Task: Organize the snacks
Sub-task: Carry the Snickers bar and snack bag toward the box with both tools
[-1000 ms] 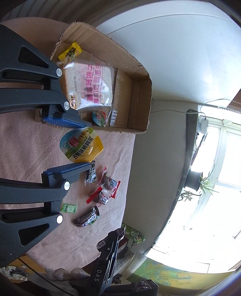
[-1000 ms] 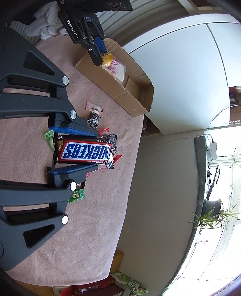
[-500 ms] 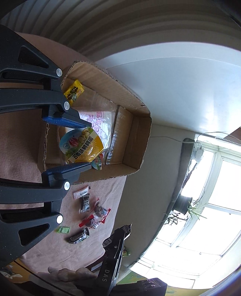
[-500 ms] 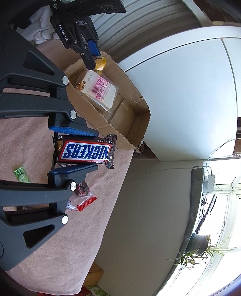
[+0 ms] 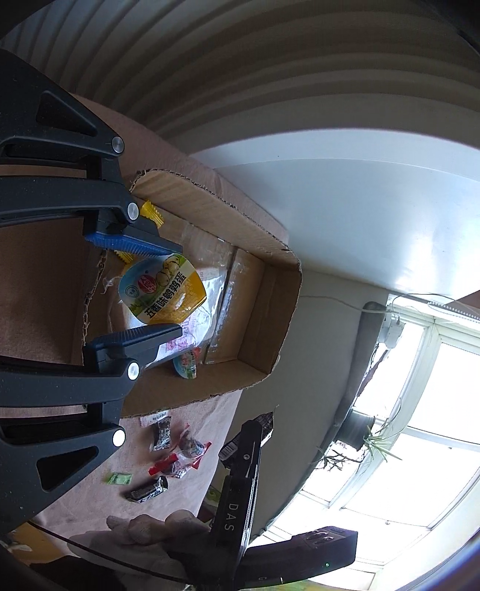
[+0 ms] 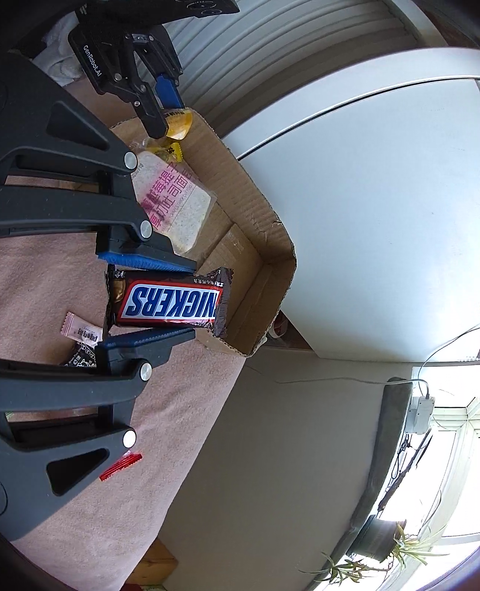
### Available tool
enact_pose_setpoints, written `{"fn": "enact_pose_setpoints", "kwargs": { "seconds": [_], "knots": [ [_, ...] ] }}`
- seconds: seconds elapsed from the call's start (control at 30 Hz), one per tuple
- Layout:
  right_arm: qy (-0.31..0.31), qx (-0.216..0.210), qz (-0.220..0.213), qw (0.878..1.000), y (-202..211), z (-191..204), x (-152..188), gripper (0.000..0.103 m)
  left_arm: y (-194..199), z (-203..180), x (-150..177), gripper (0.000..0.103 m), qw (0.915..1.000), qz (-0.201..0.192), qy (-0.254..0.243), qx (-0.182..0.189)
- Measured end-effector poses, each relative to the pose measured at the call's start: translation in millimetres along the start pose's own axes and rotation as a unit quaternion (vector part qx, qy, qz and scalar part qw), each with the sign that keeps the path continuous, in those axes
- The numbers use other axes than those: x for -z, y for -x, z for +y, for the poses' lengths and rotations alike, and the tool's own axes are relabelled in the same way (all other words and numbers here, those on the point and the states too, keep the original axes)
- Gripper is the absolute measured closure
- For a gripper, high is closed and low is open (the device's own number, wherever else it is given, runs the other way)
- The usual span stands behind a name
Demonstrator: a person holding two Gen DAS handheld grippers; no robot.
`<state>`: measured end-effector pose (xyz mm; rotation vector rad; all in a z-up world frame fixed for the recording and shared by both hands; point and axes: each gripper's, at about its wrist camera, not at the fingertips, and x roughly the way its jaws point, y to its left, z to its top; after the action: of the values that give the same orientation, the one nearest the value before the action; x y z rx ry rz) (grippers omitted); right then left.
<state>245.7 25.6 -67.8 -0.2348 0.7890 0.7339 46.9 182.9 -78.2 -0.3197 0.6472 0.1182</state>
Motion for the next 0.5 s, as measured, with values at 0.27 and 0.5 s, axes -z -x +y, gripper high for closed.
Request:
{"fn": "enact_pose_setpoints", "kwargs": {
  "seconds": [0.27, 0.5],
  "knots": [
    [0.007, -0.014, 0.018, 1.000, -38, 7, -14, 0.073, -7, 7, -2, 0.069, 1.0000, 0.005, 0.007, -0.002],
    [0.012, -0.022, 0.034, 0.999, -63, 13, -19, 0.073, -11, 5, -4, 0.069, 0.9999, 0.010, 0.005, -0.002]
  ]
}}
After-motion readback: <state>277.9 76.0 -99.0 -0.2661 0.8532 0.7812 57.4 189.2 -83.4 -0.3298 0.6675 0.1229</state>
